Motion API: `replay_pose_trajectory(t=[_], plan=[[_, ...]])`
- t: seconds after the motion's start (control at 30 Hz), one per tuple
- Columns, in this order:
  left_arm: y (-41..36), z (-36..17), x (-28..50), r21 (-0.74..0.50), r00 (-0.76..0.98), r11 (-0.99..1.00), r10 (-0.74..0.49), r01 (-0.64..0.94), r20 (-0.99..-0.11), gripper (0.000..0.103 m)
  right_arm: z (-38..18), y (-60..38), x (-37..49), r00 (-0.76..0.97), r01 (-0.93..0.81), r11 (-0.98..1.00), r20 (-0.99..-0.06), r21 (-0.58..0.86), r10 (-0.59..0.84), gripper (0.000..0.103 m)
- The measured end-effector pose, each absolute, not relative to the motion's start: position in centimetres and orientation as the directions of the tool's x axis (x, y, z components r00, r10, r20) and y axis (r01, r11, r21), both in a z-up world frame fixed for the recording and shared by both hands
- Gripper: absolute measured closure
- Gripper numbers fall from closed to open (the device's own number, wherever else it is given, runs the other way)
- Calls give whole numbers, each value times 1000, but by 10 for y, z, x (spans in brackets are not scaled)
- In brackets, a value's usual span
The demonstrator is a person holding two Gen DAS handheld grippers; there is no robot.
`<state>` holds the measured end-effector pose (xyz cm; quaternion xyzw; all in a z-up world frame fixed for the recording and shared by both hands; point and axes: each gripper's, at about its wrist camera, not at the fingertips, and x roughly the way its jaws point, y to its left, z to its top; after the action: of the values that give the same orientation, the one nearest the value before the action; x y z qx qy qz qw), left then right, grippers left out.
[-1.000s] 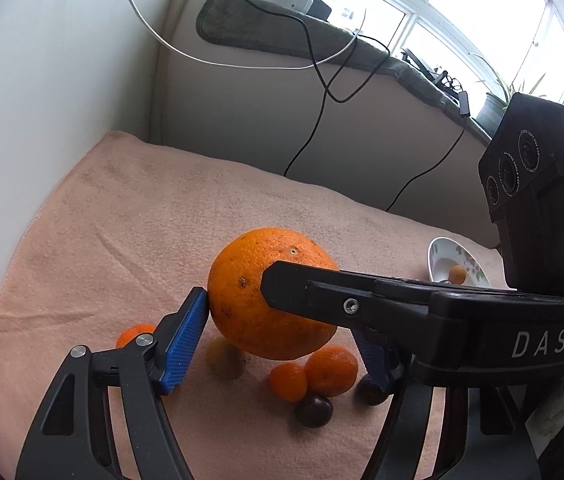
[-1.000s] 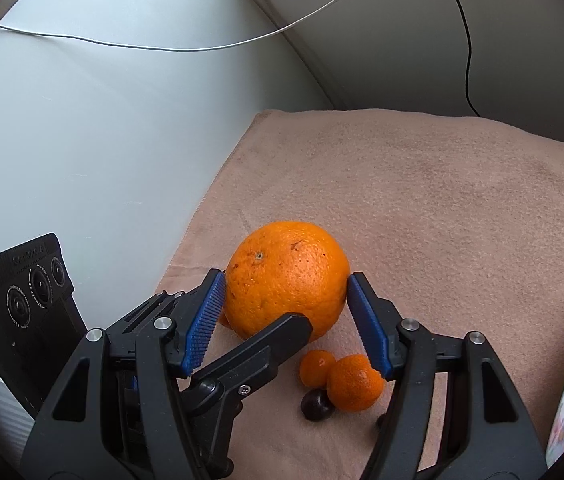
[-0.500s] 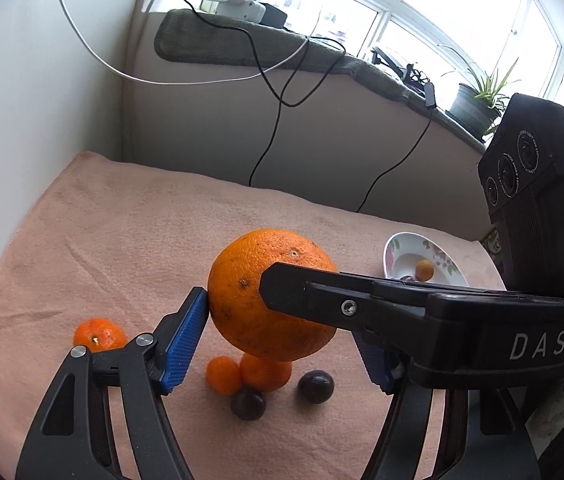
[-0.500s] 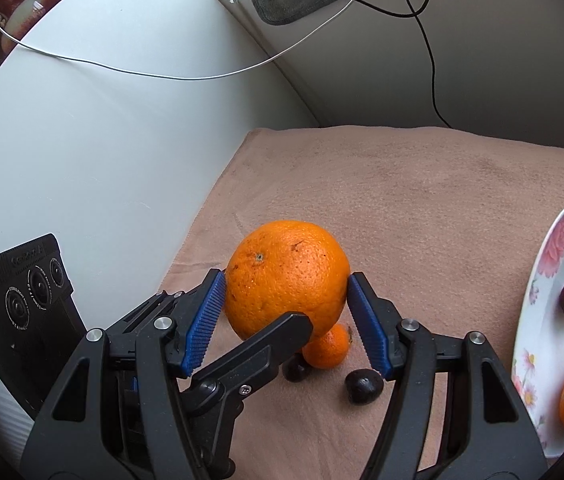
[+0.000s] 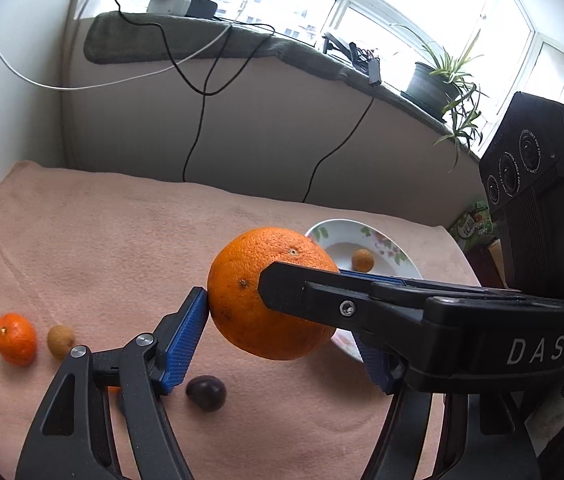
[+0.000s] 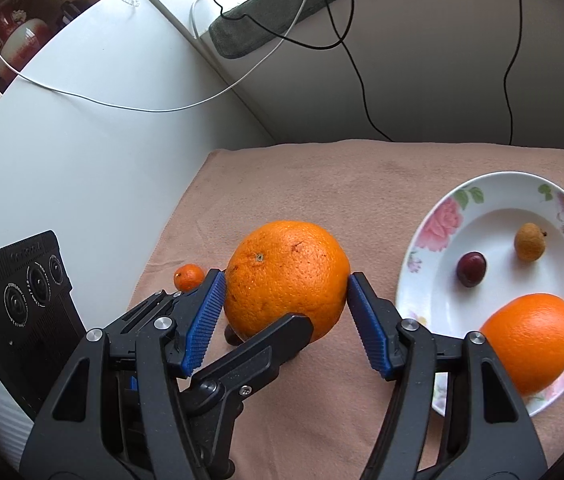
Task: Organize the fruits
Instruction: 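Lift the large orange with the right gripper and carry it over the plate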
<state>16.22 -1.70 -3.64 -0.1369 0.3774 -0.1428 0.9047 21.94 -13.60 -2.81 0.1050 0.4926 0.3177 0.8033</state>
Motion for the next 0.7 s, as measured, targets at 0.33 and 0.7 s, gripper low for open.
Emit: replay_pose_trajectory(t=[0.33, 0.7], plan=[[-55, -42, 167, -375, 634, 903, -417, 208, -651, 33, -31, -182, 221, 350, -351, 809, -736, 471, 580, 37], [-76, -50, 169, -385, 586, 889, -454, 247, -671, 33, -36, -206, 235, 379, -291, 827, -736, 481, 561, 37]])
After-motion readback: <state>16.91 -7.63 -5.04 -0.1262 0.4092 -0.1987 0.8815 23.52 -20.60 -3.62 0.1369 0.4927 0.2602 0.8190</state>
